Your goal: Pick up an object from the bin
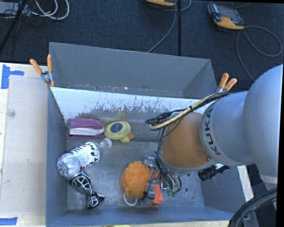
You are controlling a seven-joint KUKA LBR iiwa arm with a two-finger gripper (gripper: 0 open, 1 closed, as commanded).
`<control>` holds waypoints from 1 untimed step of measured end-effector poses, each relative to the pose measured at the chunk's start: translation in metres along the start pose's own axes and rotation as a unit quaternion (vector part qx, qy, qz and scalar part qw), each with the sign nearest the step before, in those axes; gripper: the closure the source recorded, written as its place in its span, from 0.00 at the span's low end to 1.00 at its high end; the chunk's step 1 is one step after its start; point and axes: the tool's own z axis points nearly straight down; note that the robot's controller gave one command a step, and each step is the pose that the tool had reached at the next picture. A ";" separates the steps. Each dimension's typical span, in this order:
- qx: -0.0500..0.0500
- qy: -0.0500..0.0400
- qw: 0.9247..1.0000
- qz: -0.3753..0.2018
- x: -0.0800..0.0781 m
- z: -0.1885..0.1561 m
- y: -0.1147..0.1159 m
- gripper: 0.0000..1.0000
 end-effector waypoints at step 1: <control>0.001 -0.002 0.999 0.042 0.000 0.000 0.011 1.00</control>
Offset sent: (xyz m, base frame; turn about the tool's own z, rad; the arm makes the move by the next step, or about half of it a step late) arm 0.0000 0.0000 0.0000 0.0000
